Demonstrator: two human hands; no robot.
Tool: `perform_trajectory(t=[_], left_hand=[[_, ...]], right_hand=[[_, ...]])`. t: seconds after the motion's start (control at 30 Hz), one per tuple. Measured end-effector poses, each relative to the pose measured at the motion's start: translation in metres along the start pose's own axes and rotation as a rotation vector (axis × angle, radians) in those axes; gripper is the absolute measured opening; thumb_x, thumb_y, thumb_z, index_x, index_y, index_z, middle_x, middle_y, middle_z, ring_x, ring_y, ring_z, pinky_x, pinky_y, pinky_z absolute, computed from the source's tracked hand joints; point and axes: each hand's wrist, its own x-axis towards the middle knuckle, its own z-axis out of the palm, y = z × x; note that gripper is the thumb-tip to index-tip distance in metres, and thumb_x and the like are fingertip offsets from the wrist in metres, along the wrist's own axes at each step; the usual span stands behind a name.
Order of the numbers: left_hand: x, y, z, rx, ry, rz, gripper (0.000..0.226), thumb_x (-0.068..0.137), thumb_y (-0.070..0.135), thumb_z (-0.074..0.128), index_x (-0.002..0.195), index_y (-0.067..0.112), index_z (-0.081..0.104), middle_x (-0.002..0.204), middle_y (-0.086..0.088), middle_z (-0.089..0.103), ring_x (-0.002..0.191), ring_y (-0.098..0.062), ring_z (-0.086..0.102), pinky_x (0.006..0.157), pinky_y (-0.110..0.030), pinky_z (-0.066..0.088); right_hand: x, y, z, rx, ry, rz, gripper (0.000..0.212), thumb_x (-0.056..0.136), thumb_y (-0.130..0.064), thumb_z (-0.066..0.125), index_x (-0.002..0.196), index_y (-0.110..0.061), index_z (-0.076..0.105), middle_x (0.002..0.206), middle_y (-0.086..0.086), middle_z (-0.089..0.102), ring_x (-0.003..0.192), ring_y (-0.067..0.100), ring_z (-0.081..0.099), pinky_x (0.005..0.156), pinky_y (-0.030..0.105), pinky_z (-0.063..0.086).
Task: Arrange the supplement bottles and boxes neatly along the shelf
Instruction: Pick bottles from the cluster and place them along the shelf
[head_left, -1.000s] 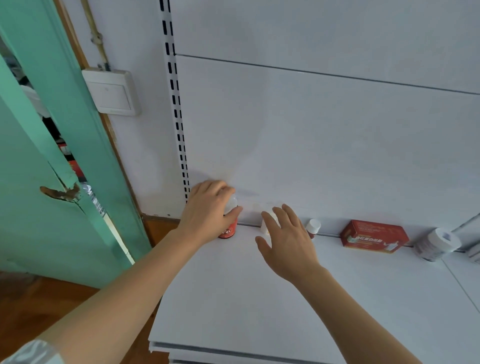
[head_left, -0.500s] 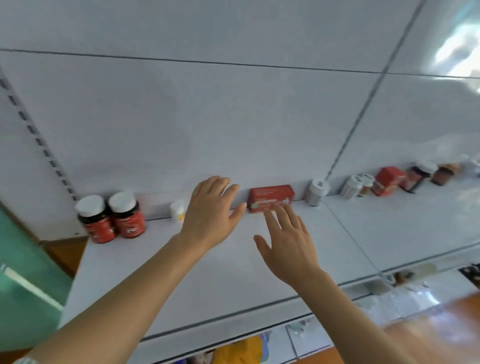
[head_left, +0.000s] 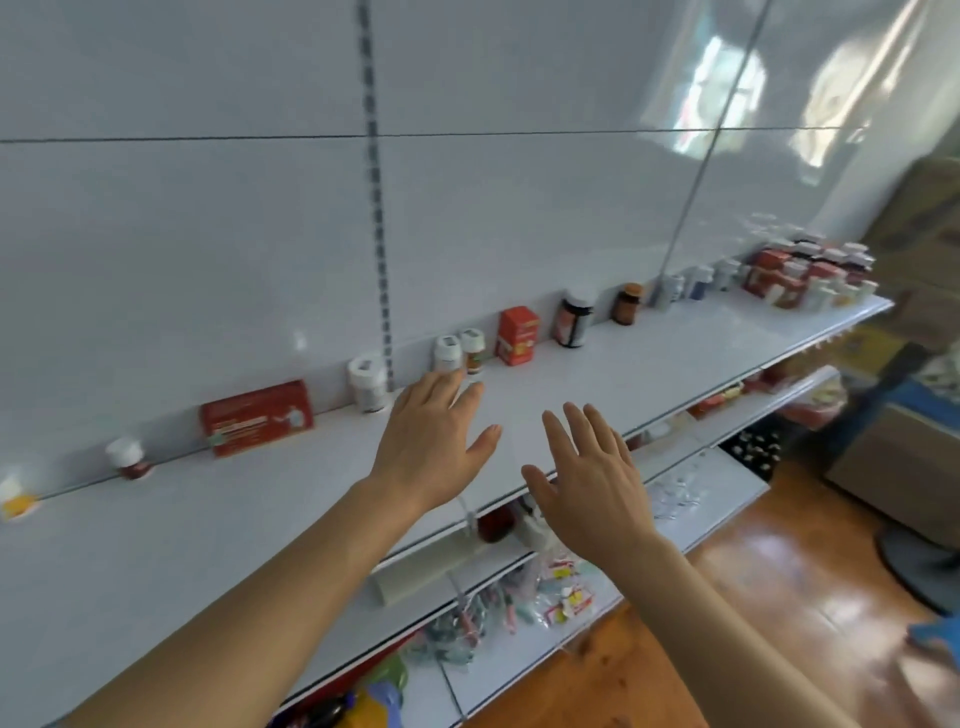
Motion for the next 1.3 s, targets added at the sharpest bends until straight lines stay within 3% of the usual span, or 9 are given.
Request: perform_trajectory(t=[0.3,0.53,0.8,1.1,1.3], left_hand=[[0.141,0.128,0.076,-0.073,-0.037,0.178,0.073,0.090,0.062,0.024,0.143,0.018,0.045,0.149,-0.010,0.044,0.140,-0.027,0.034,0.115,-0.043,0.030],[0.260,0.229,0.130,-0.143,-0.076,0.299,0.066,0.093,0.057,0.031,0.144,0.018,0.044,0.150,-0.008,0.044,0.140,-0.025,0.034,0.114,-0.041,0.029],[0.371,0.342,0.181,-0.152,-0.084,0.426,0.060,0.098,0.053,0.036,0.146,0.019,0.041,0.151,-0.006,0.042,0.142,-0.023,0.032,0.116,-0.041,0.029],[0.485,0.475,0.261,-0.157,-0.097,0.397,0.056,0.098,0.049,0.041,0.145,0.018,0.043,0.146,-0.004,0.048,0.136,-0.022,0.039,0.112,-0.038,0.032],[0.552,0.531,0.300,-0.151,-0.109,0.310,0.055,0.098,0.048,0.042,0.143,0.017,0.045,0.144,-0.004,0.050,0.133,-0.023,0.041,0.109,-0.038,0.033]], right_hand=[[0.036,0.164,-0.013,-0.022,0.005,0.200,0.071,0.100,-0.059,0.025,0.157,-0.021,0.006,0.165,0.007,0.004,0.152,0.026,-0.001,0.123,0.040,0.005],[0.078,0.291,-0.035,-0.097,0.065,0.364,0.070,0.100,-0.058,0.029,0.156,-0.019,0.014,0.164,0.008,0.014,0.152,0.027,0.005,0.123,0.041,0.009],[0.111,0.434,-0.047,-0.087,0.109,0.505,0.069,0.101,-0.057,0.029,0.157,-0.021,0.010,0.165,0.006,0.009,0.152,0.025,0.000,0.123,0.040,0.005],[0.153,0.622,-0.048,-0.068,0.113,0.479,0.069,0.100,-0.056,0.033,0.156,-0.020,0.013,0.163,0.005,0.016,0.152,0.027,0.004,0.124,0.043,0.012],[0.193,0.728,-0.055,-0.068,0.121,0.444,0.067,0.099,-0.054,0.036,0.154,-0.020,0.019,0.162,0.007,0.020,0.152,0.027,0.006,0.123,0.043,0.013]])
